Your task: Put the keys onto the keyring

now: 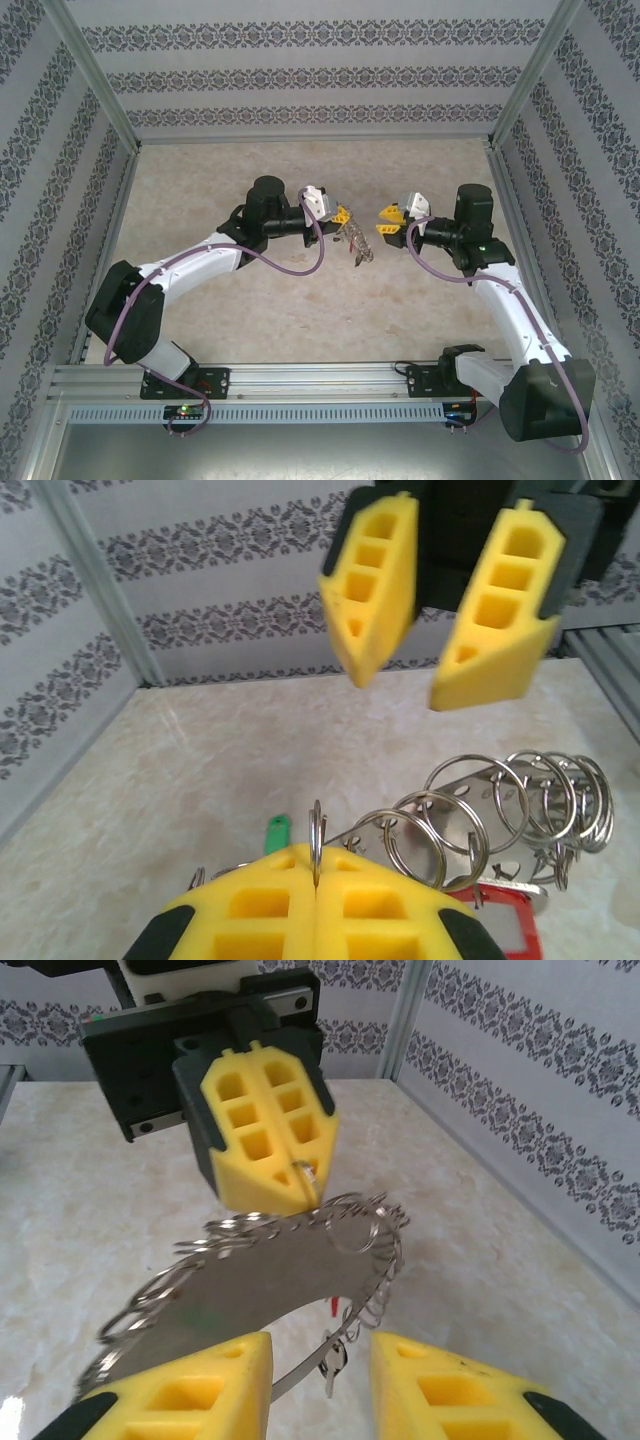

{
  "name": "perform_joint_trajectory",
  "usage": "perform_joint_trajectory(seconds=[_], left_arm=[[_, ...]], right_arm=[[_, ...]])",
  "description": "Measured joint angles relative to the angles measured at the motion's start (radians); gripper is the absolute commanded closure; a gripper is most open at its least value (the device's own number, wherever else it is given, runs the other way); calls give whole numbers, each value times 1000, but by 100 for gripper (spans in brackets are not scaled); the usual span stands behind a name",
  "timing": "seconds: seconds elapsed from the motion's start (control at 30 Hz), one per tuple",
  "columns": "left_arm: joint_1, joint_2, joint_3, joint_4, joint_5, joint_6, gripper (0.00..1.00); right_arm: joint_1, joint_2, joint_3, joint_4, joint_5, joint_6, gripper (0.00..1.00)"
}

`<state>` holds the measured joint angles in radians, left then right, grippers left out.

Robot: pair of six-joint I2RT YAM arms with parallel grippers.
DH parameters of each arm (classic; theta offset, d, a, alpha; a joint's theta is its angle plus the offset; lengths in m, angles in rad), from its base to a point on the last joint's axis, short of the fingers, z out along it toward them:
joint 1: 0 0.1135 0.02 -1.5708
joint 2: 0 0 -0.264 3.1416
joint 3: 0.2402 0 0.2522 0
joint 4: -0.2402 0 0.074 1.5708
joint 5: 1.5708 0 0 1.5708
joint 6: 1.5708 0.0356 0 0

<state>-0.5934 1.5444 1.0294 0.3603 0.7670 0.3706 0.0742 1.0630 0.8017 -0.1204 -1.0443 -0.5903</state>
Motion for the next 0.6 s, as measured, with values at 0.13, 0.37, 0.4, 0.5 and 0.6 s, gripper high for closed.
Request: perform_joint_trajectory(seconds=[0.13,0.37,0.4,0.5,0.6], left_arm=[[0,0,17,-40,40,16,100],[0,1,54,-58,98,18,100],[0,2,60,-58,106,18,100],[0,8,79,-64,130,18,100],[0,13,95,-77,148,18,100]], right_arm=[[15,14,21,9,21,2,74],[125,92,39,13,63,-12,76],[132,102,44,13,64,-13,76],[140,125,63,13,71,-15,78],[140,126,72,15,72,-17,77]])
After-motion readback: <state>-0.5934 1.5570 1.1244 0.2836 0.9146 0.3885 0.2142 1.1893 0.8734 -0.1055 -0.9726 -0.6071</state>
